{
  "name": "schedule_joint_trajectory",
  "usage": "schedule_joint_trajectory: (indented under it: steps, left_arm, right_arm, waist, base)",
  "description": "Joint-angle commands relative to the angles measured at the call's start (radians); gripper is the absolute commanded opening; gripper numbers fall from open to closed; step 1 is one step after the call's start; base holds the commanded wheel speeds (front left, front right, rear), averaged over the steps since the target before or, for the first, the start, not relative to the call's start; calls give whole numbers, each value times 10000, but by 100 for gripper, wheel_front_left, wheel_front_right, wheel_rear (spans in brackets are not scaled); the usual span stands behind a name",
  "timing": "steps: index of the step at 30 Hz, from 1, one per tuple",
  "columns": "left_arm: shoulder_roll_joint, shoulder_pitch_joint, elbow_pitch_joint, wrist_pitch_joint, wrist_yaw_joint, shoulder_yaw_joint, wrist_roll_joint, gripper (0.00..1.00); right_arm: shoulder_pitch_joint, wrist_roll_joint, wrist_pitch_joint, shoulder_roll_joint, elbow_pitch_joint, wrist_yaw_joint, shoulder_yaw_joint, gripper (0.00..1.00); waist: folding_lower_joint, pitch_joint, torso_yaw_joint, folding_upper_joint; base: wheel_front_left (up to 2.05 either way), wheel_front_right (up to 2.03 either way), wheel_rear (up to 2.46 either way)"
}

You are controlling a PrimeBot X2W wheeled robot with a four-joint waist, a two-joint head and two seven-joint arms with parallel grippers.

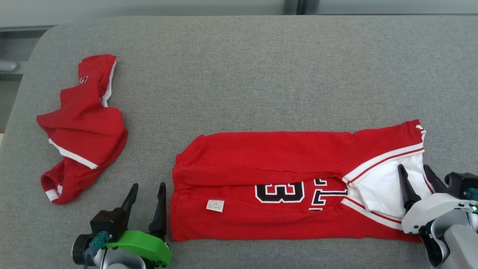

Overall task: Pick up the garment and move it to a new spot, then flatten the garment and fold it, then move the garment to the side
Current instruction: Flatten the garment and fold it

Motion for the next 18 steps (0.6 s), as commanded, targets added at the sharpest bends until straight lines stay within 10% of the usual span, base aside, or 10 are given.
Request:
schedule_joint_trajectory:
  steps: [1,6,7,9,18]
  left_arm:
    - [25,-205,-39,3,-17,-41,7,100]
    - [24,-228,-48,3,-19,-53,73,100]
    - [25,-199,-44,3,-19,-29,94,100]
    - [25,-122,-16,3,-20,1,127,100]
    - [24,39,-14,3,-22,-2,79,100]
  right_arm:
    - [11,-18,103,6,335,-22,27,100]
    - [42,191,137,298,866,-19,498,100]
    - [56,300,141,364,910,-5,661,82]
    - [90,466,145,417,1018,18,964,0]
    - [-199,986,96,-195,1035,-33,804,0]
  waist:
    - [0,35,30,0]
    - [0,-33,30,0]
    - [0,-75,14,0]
    - [0,-175,-20,0]
    - [0,-496,-175,0]
  base:
    - [0,0,0]
    - [0,0,0]
    - [0,0,0]
    - [0,0,0]
    - [0,0,0]
